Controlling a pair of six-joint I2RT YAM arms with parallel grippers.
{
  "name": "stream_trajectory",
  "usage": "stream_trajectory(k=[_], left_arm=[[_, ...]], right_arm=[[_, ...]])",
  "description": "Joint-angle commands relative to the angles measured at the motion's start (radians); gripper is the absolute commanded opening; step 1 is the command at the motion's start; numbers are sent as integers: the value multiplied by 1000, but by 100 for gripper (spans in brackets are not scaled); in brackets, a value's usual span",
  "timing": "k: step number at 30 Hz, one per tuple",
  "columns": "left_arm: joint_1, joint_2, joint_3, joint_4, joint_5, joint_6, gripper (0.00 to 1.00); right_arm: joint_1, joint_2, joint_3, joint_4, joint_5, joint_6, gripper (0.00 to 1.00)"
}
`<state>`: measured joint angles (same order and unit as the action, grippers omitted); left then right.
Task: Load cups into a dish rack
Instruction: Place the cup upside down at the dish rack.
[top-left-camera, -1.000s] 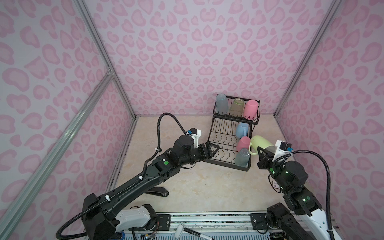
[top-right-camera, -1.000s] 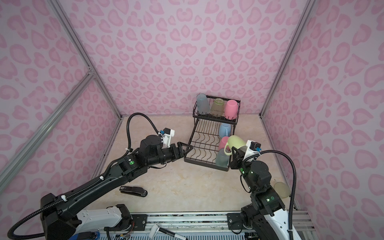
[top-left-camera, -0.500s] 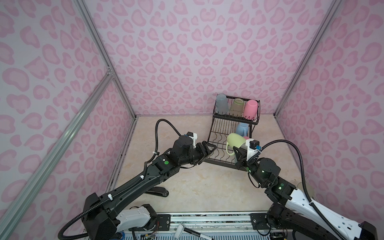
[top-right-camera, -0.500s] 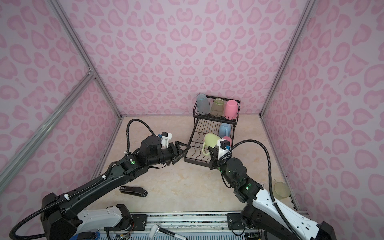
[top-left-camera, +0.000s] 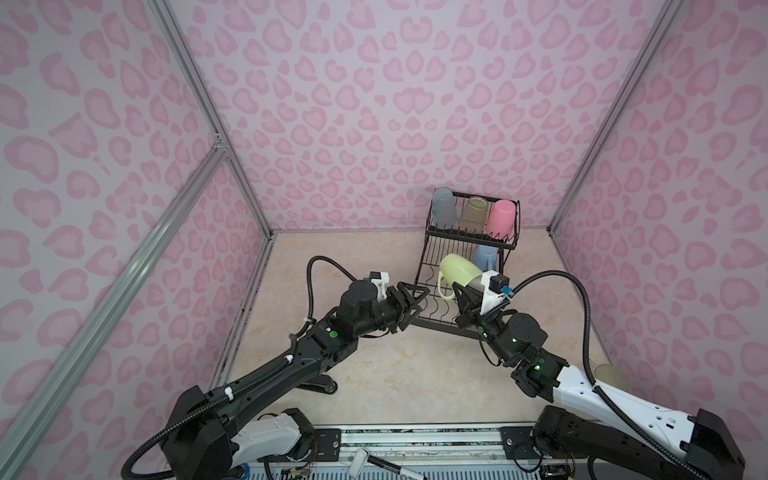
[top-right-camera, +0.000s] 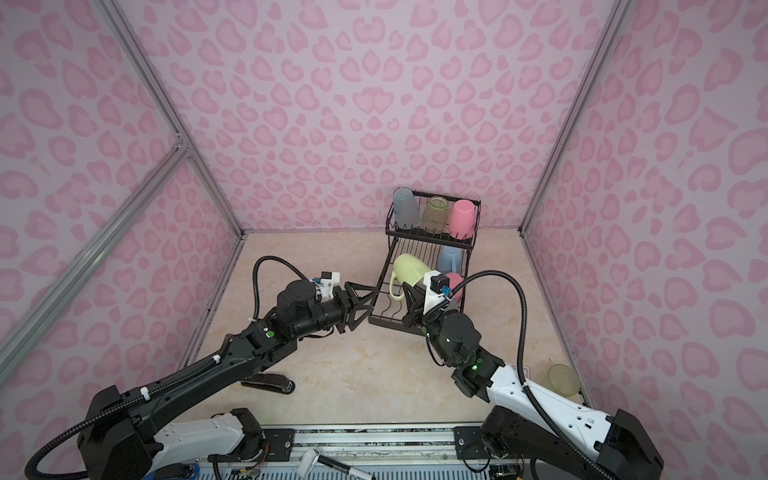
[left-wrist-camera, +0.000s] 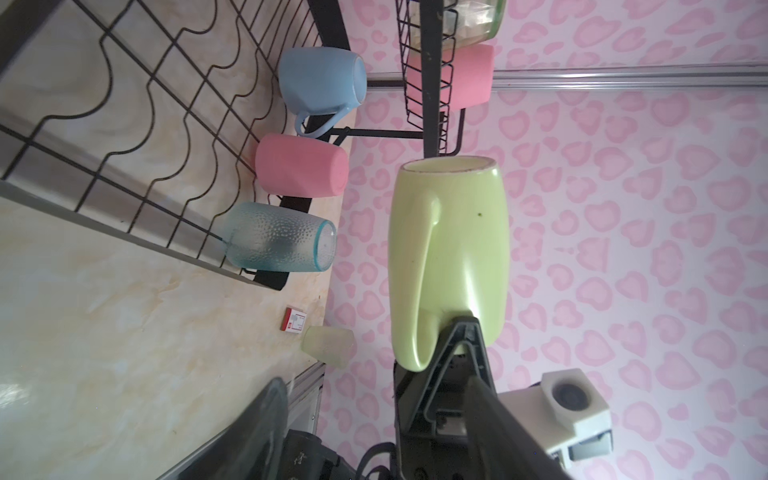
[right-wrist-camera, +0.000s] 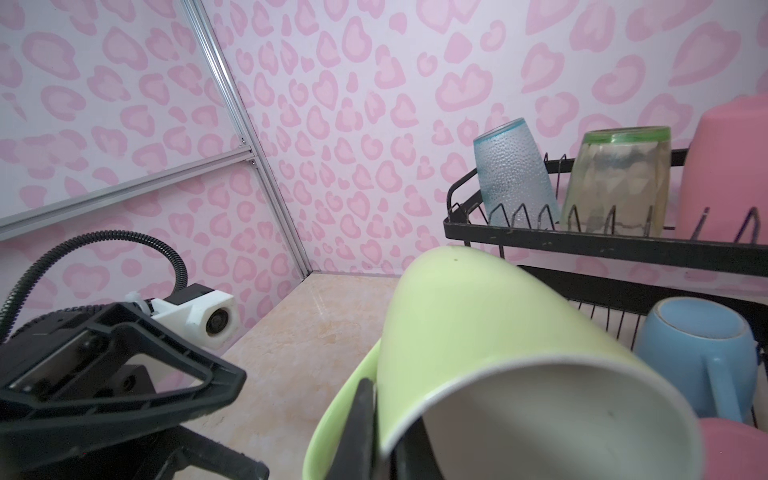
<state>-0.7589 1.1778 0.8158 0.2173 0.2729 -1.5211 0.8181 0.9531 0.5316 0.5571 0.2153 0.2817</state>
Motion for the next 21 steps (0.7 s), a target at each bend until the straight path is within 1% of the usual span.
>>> stream_trajectory(k=[1,4,6,13,17,21], left_arm=[[9,-19,-43,214,-20,-21,69],[19,-24,-83,315,-25,-26,70],[23,-19,-123,420,-26,-50,70],[42,30,-205,687,-17,-80,69],[44,70,-224,800,-13,-99,69],[45,116,-209,840,15,-117,67]], right_arm=[[3,12,11,149,22,13,0],[2,20,11,163,28,26,0],[4,24,9,173,33,36,0],[3,43,5,209,47,62,0],[4,61,4,237,50,80,0],[5,86,11,255,48,89,0]])
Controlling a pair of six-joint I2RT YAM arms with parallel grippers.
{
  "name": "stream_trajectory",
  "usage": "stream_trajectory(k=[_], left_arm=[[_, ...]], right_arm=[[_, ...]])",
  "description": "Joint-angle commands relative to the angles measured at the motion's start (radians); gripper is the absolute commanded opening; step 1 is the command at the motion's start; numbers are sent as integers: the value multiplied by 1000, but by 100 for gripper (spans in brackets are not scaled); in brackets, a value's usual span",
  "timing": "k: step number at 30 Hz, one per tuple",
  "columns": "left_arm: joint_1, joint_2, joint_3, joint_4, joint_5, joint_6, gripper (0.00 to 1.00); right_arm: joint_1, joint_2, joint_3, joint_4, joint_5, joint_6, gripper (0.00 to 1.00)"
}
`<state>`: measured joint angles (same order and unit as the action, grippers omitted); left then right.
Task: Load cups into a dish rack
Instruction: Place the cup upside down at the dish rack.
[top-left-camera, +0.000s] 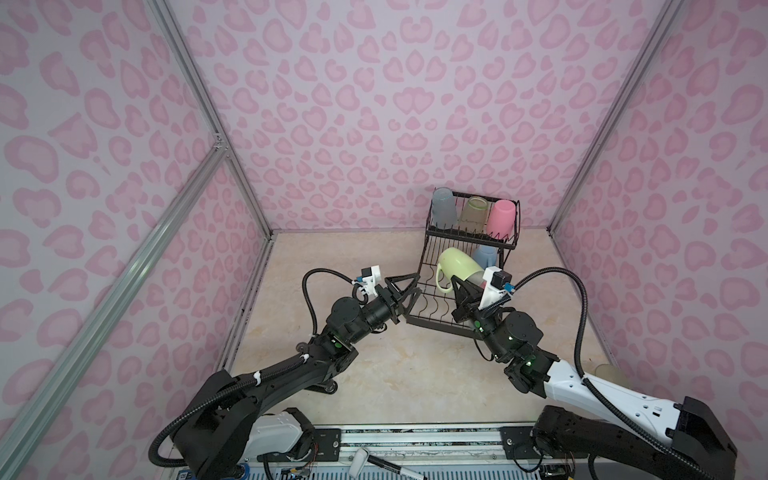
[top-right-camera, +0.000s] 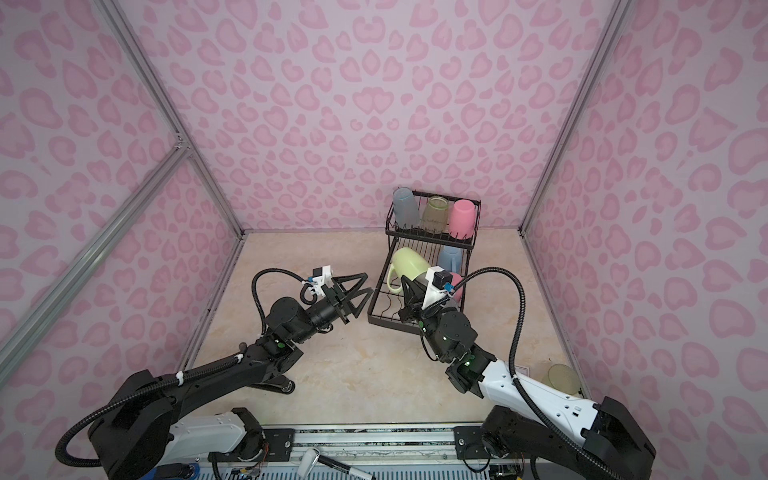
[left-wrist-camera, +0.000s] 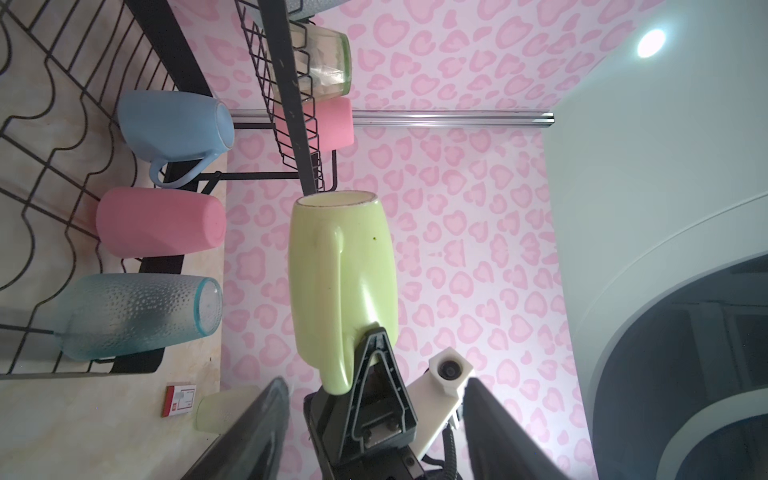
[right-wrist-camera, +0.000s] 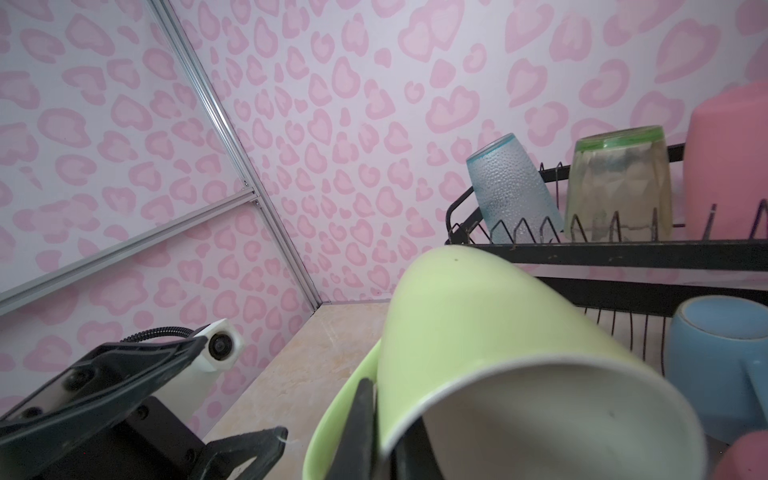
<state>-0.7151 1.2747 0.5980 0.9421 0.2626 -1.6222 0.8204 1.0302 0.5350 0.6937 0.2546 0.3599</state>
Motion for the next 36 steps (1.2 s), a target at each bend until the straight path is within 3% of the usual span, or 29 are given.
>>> stream_trajectory(k=[1,29,33,36], left_arm=[[1,27,13,114,31,-18,67],[-11,224,158,81,96,-7,51],[-18,251,177,76,101,-5,45],[-19,269,188,78,102,-8,34]], right_arm=[[3,15,11,122,10,13,0],[36,87,52,142,23,-4,0],[38,88,54,142,22,-6,0],[40,87,54,140,21,-9,0]])
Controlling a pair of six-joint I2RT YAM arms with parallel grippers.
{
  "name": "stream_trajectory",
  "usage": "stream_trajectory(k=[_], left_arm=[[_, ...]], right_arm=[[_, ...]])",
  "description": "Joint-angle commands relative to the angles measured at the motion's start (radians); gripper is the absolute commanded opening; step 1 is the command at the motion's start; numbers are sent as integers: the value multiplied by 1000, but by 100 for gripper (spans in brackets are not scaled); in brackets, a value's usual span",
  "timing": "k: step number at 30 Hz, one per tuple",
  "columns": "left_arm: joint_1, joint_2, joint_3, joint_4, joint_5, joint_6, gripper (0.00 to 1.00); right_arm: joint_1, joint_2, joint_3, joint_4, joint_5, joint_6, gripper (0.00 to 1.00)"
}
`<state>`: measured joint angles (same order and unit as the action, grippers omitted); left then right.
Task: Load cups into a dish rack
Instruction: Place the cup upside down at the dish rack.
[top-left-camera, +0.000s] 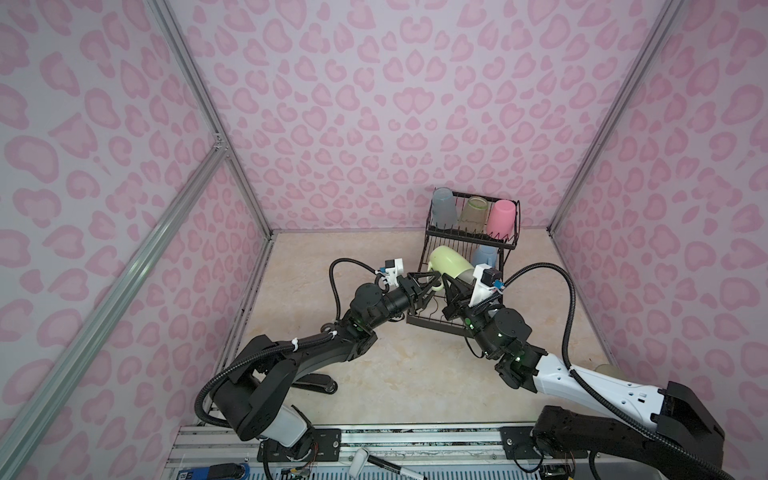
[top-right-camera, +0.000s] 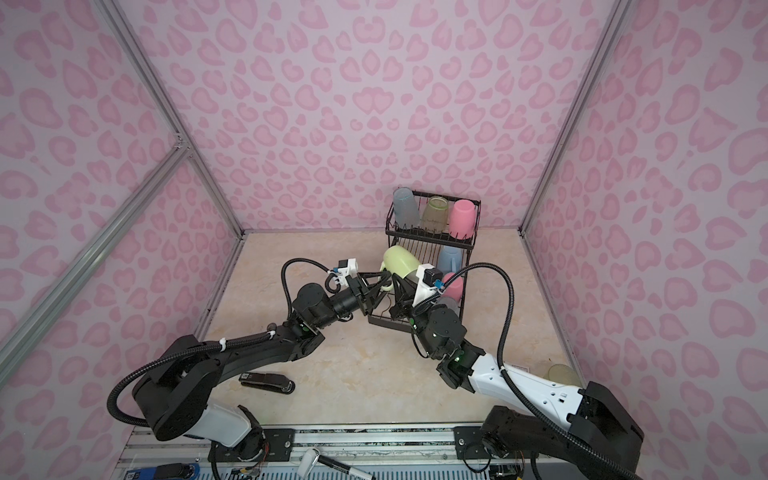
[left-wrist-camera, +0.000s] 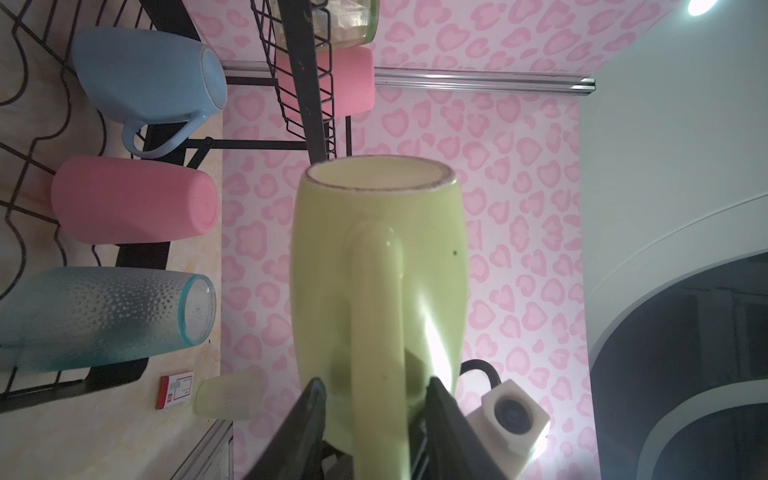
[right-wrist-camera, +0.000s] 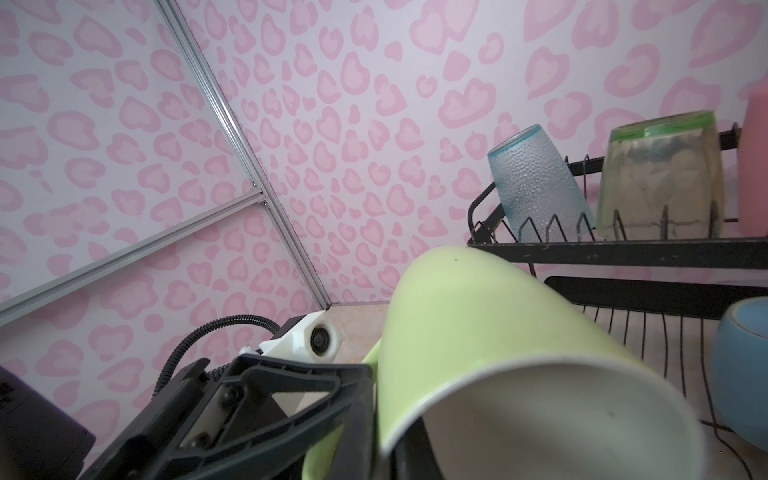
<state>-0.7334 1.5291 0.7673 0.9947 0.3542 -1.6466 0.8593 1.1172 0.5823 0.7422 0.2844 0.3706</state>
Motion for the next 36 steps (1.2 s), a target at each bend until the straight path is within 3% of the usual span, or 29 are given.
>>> stream_trajectory(k=[1,7,17,21,36], left_arm=[[1,21,25,25,11,16,30],[2,46,47,23,11,13,26],[3,48,67,9,12,41,3],[4,38,70,0,13,63,3],[16,-10,58,-75,-13,177,3]], right_arm=[[1,-1,7,89,-8,-19,0],[3,-11,-3,82,-5,-25,0],[3,-14,-15,70,-5,-27,0],[3,-17,-15,59,-4,-26,0],[4,-69,-19,-66,33,11,49]])
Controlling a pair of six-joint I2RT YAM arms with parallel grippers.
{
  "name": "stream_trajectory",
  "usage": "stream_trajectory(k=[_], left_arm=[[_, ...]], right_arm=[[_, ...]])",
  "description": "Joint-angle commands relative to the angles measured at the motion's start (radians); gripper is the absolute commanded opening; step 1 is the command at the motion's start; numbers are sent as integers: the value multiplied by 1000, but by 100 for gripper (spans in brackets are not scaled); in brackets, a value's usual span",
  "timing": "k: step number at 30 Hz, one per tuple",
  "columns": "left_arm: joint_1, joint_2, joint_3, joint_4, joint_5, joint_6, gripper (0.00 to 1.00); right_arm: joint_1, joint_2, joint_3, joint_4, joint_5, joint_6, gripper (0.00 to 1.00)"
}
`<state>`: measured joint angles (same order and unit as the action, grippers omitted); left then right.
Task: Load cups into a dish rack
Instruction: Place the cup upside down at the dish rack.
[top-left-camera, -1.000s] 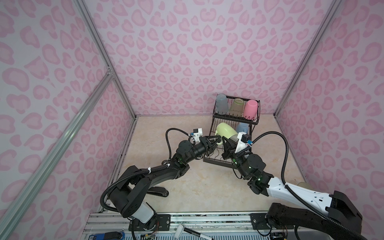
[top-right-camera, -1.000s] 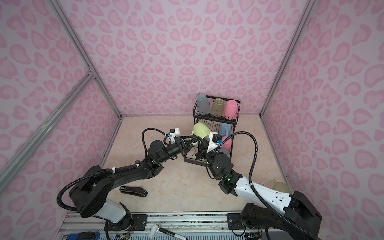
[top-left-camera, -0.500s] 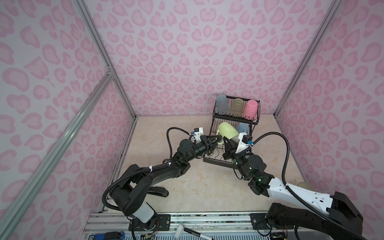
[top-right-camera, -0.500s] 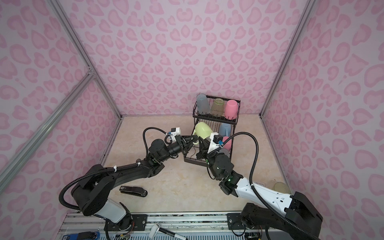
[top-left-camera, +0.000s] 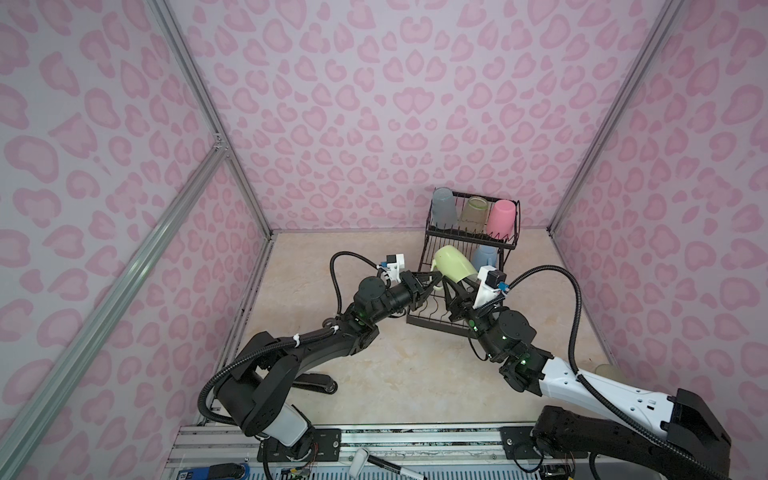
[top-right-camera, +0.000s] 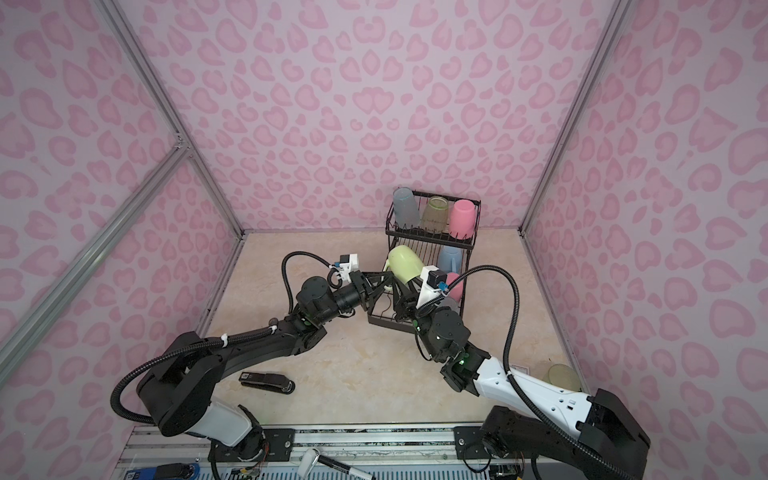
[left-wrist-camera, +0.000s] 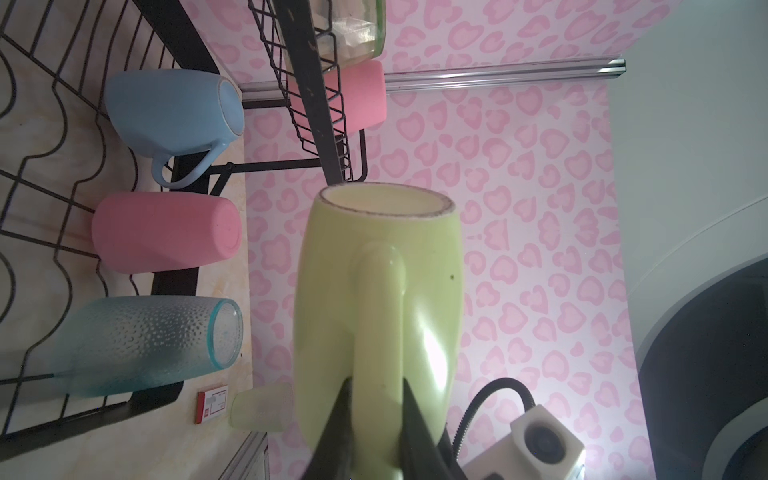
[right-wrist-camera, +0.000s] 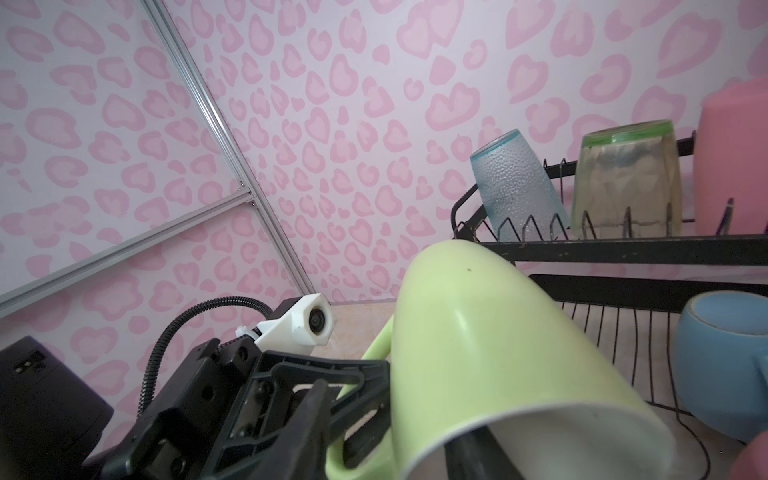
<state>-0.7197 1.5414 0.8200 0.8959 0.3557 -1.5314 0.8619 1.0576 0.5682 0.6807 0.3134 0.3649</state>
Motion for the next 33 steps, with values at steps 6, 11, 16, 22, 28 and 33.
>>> stream_trajectory(k=[6,11,16,22,28,33], left_arm=[[9,-39,0,-30,-39,135,3],[18,-54,-3,-91,-64,220,3],[18,-74,-16,-157,-111,343,3],[19,-107,-18,-241,-180,500,3],[-27,-132,-26,-286,-318,734,3],[-64,-105,-21,-276,-404,866,3]], right_arm=[[2,-46,8,-131,14,45,58],[2,-107,-3,-237,36,69,61],[-1,-203,-15,-369,80,85,63],[-36,-280,17,-562,84,125,64],[-112,-362,67,-738,74,170,64],[-219,-380,123,-904,28,220,64]])
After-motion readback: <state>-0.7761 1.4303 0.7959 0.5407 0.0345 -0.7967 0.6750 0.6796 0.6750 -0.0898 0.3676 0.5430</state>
